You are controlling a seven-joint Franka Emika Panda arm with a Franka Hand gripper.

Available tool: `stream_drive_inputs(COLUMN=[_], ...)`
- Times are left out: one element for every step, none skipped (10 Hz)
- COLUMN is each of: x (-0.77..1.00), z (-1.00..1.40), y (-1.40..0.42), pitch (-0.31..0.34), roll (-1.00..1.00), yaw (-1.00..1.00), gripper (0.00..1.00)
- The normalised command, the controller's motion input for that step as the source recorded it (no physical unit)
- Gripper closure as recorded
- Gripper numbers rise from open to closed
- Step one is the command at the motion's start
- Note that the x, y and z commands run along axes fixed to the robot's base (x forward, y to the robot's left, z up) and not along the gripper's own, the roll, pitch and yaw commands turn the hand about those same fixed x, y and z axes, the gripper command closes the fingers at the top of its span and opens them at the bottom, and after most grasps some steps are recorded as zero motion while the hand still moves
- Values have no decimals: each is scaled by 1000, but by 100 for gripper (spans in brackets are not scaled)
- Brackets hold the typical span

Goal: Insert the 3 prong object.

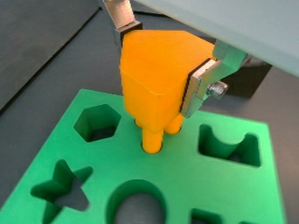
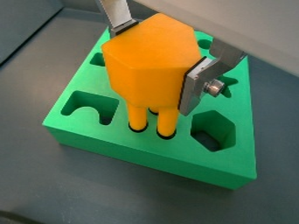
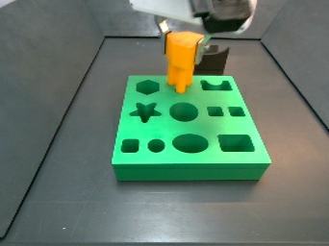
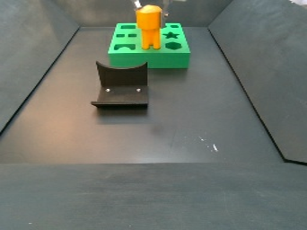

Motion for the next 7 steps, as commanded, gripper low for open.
stream_drive_inputs(x=[-11, -26, 0, 0, 0, 0, 0], z=[-160, -180, -191, -214, -203, -231, -234], y=[63, 71, 40, 71, 17, 0, 0], pitch=[27, 0, -27, -116, -144, -40, -80], roll=[0, -10, -16, -84, -80, 39, 77], yaw=[-403, -86, 0, 203, 206, 0, 20], gripper=[100, 100, 100, 100, 100, 100, 100])
